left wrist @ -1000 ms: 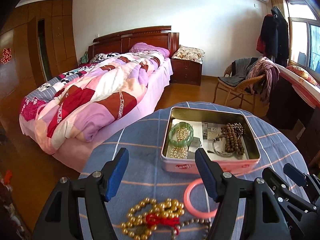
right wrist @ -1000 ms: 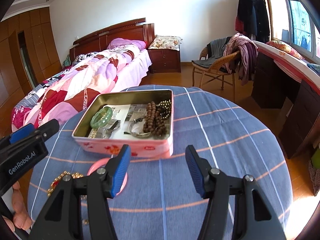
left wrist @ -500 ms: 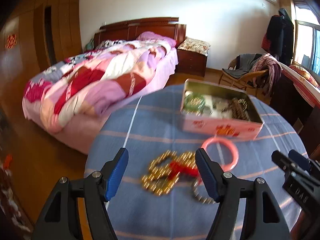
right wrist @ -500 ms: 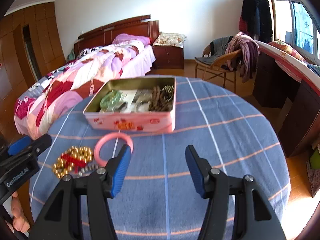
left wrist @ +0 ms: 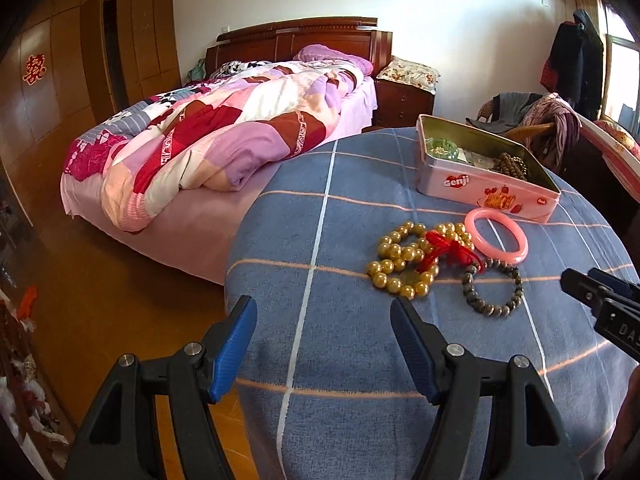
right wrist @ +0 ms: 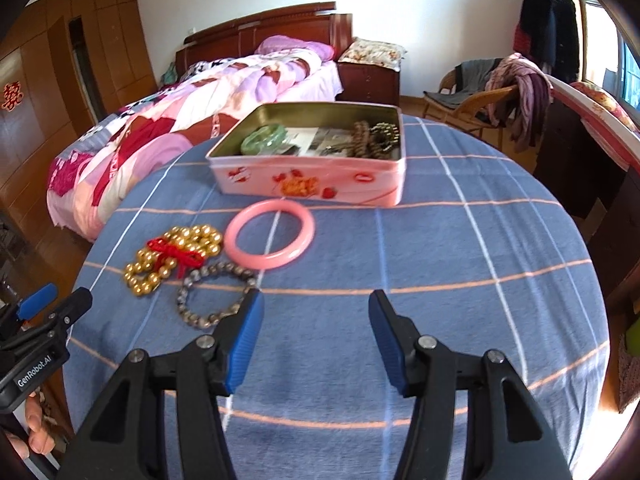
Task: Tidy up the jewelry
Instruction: 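Grasp the dark bead bracelet on the table with the right gripper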
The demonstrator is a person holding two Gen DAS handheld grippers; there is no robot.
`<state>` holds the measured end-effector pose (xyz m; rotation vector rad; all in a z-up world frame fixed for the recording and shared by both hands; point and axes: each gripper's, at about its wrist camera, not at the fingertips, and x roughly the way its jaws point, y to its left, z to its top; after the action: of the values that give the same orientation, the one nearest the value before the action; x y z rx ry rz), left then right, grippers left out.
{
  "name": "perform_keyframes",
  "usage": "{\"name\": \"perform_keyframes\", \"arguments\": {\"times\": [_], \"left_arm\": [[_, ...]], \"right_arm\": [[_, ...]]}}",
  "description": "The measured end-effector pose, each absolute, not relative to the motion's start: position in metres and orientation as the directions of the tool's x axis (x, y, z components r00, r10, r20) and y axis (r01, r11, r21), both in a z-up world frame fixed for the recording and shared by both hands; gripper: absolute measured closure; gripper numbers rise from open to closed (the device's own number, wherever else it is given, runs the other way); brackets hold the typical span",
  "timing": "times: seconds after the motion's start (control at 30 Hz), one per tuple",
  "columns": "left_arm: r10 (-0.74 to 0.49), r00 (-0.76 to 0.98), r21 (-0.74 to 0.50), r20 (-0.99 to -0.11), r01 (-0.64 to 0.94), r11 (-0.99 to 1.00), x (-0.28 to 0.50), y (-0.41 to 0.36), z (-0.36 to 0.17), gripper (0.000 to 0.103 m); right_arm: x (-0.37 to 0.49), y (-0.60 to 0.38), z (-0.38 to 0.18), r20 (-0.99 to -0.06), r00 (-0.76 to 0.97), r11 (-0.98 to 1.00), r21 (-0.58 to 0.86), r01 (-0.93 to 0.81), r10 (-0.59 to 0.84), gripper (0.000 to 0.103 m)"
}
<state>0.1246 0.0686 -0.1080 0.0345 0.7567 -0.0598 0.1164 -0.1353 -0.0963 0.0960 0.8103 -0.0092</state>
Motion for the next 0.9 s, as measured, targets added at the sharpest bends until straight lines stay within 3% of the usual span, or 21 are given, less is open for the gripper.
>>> {"name": "perform_keyframes", "arguments": {"times": [0.33, 0.63, 0.67, 0.77, 0.9], "left_arm": [[-0.044, 0.724, 0.036, -0.688, 0.094, 0.995, 0.126, 0.063, -0.108, 0.034], [-0.048, 0.715, 0.021, -0.698, 0.088, 0.996, 0.128, 0.065, -0.110, 0.034], [-0.050, 0.714, 0.019, -0.698, 0.089, 0.996, 0.128, 0.065, -0.110, 0.034], [-0.063, 0.710, 0.008, -0.702, 0.097, 0.995, 0.128, 0.063, -0.111, 0.034], [-0.085, 0.710, 0.002, -0.700, 0.121, 0.993, 0.128, 0.059, -0.110, 0.034]], "right_arm": [[0.141, -0.105, -0.105, -0.766, 0.640, 0.998, 0.067, -0.016, 0.062, 0.046], [0.156, -0.085, -0.118, -0.805, 0.592, 0.999, 0.006, -0.048, 0.034, 0.054], [0.155, -0.084, -0.117, -0.805, 0.593, 0.999, -0.005, -0.054, 0.028, 0.059], [0.153, -0.087, -0.116, -0.805, 0.593, 0.997, -0.023, -0.069, 0.022, 0.089], [0.151, -0.094, -0.117, -0.805, 0.592, 0.997, -0.008, -0.071, 0.036, 0.093]]}}
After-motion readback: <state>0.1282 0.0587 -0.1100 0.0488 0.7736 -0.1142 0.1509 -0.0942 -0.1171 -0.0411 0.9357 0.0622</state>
